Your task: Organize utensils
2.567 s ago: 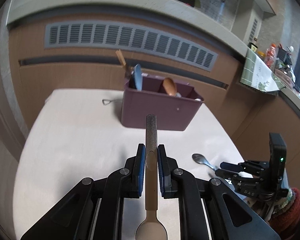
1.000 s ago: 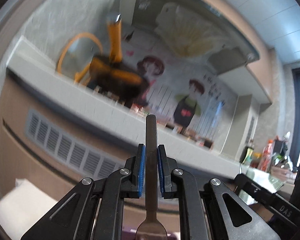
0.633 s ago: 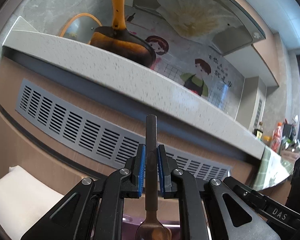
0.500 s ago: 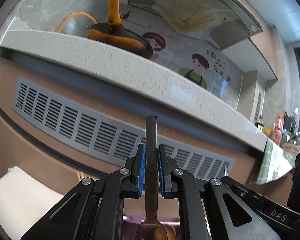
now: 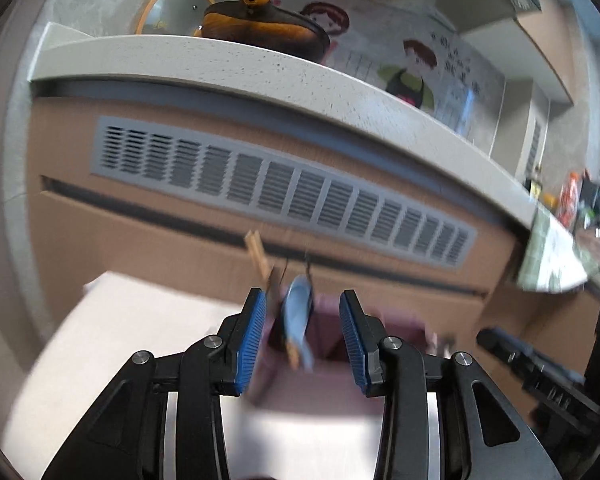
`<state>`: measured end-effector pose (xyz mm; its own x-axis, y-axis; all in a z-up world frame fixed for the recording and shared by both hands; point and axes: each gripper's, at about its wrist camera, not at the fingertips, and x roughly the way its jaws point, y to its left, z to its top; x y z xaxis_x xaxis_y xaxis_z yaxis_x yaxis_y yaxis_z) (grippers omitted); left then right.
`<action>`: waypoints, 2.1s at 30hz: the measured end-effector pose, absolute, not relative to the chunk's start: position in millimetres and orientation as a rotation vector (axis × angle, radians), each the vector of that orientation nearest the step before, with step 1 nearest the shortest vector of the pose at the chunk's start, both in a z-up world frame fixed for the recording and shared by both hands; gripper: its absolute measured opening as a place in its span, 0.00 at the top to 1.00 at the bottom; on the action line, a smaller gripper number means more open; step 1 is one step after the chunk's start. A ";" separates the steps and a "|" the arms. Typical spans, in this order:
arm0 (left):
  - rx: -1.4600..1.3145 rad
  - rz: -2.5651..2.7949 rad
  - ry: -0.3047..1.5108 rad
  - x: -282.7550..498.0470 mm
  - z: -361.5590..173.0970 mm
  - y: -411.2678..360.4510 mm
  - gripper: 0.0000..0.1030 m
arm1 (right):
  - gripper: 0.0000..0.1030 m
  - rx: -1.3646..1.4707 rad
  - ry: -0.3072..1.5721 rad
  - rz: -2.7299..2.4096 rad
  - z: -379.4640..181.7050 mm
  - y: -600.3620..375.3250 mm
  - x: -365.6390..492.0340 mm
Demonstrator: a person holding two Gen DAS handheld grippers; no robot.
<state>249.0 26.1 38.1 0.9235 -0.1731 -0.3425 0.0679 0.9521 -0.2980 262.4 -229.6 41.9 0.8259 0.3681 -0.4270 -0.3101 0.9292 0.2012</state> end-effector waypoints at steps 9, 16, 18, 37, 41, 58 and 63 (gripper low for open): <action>-0.093 -0.044 0.506 127.8 29.8 16.0 0.61 | 0.67 0.041 0.577 0.434 37.5 -209.6 151.3; -0.064 -0.025 0.541 81.7 25.6 7.2 0.61 | 0.67 -0.018 0.574 0.371 24.6 -198.5 91.8; -0.071 -0.029 0.543 77.5 27.8 5.7 0.61 | 0.67 0.007 0.575 0.347 21.4 -201.5 85.0; -0.055 -0.042 0.530 66.4 35.6 0.8 0.61 | 0.67 -0.003 0.574 0.314 24.4 -207.9 81.0; -0.057 -0.044 0.537 68.2 34.2 1.2 0.61 | 0.67 -0.002 0.579 0.315 23.6 -208.5 81.8; -0.060 -0.051 0.554 70.8 29.8 0.5 0.61 | 0.67 0.003 0.592 0.309 20.5 -210.1 85.8; -0.058 -0.056 0.562 71.3 28.3 -0.9 0.61 | 0.67 0.004 0.589 0.307 20.9 -209.8 85.5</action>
<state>71.3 -0.9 28.3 0.8449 -0.0687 -0.5306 0.0370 0.9969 -0.0700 85.5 -209.8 20.9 0.7877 0.2861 -0.5456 -0.2836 0.9546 0.0911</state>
